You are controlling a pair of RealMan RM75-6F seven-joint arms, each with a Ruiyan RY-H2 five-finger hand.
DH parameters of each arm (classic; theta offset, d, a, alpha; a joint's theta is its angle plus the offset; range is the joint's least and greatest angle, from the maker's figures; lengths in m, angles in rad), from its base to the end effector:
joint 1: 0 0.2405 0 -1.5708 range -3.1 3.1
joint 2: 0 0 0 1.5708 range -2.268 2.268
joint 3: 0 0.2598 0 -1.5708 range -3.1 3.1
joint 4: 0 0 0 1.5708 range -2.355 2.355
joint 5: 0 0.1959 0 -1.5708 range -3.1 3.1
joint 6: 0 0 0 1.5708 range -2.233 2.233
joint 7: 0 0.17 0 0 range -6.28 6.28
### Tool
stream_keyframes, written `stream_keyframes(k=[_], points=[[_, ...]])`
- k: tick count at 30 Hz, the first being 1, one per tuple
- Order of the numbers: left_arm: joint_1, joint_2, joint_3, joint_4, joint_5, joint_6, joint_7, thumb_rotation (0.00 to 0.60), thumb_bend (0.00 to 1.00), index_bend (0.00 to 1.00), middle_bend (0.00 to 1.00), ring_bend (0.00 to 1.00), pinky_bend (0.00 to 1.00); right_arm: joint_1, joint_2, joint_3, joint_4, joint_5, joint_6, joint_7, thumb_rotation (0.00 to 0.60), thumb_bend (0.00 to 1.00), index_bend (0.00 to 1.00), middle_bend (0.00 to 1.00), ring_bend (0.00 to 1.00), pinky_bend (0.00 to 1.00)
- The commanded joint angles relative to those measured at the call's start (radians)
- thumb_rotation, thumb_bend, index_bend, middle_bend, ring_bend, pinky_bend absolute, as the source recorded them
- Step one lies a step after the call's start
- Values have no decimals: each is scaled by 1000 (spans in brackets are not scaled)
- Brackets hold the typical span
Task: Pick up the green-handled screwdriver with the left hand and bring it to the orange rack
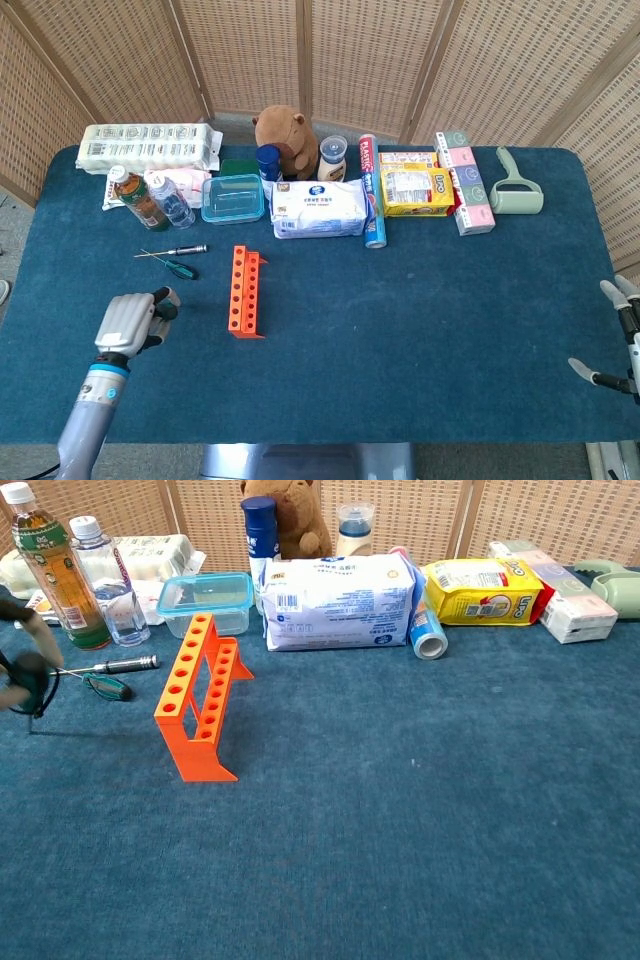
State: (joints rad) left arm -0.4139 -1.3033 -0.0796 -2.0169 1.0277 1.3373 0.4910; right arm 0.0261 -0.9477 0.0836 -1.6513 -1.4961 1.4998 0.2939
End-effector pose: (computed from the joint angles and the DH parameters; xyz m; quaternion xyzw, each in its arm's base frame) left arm -0.2005 0.2639 0.0741 -0.6223 -0.4886 -0.3516 0.5005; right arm -0.3156 -0.1942 0.2326 0.5384 -0.4329 0.4384 0.5749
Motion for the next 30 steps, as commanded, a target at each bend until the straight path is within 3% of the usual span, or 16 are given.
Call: stream_keyframes(k=[1, 15, 21, 30], points=[[33, 58, 21, -66, 72, 36, -39, 600, 416, 559, 998, 956, 949, 2, -3, -2, -2, -2, -1, -9, 600, 34, 59, 0, 0, 0], [88, 185, 51, -196, 253, 67, -161, 600, 416, 560, 998, 956, 949, 4, -10, -5, -8, -1, -4, -34, 600, 34, 59, 0, 0, 0], [90, 304, 68, -248, 346, -27, -463, 600, 416, 559, 999, 959, 950, 5, -10, -5, -7, 2, -5, -35, 600, 35, 59, 0, 0, 0], [80, 448, 80, -155, 558, -69, -831, 600, 415, 559, 999, 959, 950, 7, -15, -7, -10, 2, -10, -48, 600, 34, 59, 0, 0, 0]])
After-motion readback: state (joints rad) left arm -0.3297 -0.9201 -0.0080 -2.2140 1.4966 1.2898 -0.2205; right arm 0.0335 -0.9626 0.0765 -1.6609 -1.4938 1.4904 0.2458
